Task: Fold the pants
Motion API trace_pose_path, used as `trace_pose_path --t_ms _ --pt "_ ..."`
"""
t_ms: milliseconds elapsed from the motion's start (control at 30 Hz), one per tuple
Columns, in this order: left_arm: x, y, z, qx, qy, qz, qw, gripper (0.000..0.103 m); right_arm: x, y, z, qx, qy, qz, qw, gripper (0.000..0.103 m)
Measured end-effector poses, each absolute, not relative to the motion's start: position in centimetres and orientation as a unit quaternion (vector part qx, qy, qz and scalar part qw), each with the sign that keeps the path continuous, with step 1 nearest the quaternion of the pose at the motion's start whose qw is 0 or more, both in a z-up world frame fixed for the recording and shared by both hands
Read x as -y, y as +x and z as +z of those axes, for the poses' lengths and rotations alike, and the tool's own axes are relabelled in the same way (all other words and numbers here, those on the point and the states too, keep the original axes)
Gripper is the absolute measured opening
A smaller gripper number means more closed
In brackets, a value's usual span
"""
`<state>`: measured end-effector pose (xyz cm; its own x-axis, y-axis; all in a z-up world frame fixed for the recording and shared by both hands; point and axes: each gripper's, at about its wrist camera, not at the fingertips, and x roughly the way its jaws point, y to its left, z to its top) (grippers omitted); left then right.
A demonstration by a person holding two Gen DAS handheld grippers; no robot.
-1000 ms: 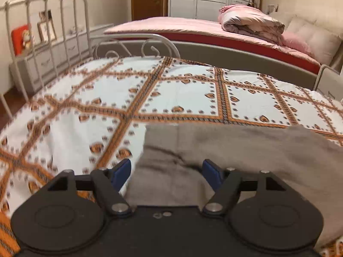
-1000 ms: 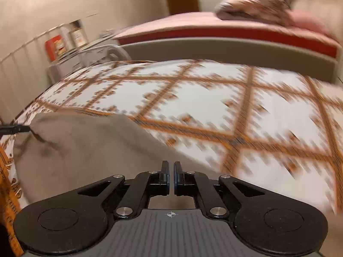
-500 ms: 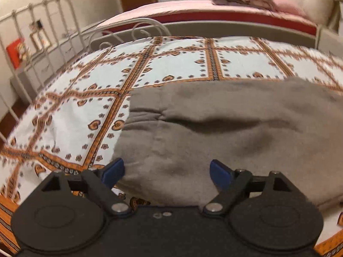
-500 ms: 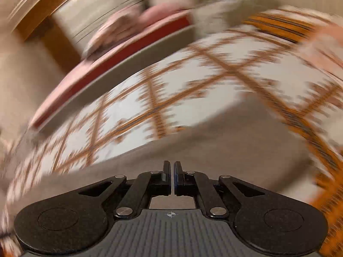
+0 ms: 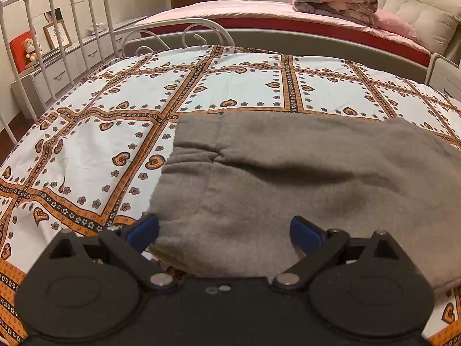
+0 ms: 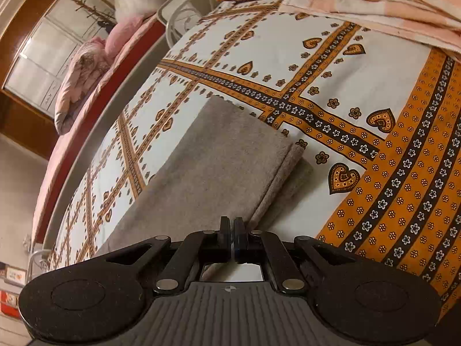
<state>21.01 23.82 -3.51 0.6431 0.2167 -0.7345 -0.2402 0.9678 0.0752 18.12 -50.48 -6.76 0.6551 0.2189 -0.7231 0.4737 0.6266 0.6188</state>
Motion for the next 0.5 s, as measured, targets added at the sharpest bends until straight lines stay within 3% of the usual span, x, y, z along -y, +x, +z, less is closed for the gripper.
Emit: trace_pose_path --t_ms 300,433,467,500 --pt "-27.7 20.1 -4.3 -0.413 -0.115 0.145 0.892 0.096 52.5 16.8 -7.3 -0.387 0.475 -0.107 0.783 0.003" --pt "-27.5 20.0 -4.2 -0.411 -0.108 0.144 0.894 0.094 52.9 16.7 -7.3 -0.382 0.479 -0.119 0.781 0.006" --pt "-27.4 20.0 -4.2 -0.412 -0.104 0.143 0.894 0.094 53.0 16.7 -7.3 -0.380 0.481 -0.122 0.780 0.019" --pt "-27.3 20.1 -4.2 -0.412 -0.101 0.142 0.894 0.094 53.1 16.6 -7.3 -0.379 0.480 -0.125 0.781 0.055"
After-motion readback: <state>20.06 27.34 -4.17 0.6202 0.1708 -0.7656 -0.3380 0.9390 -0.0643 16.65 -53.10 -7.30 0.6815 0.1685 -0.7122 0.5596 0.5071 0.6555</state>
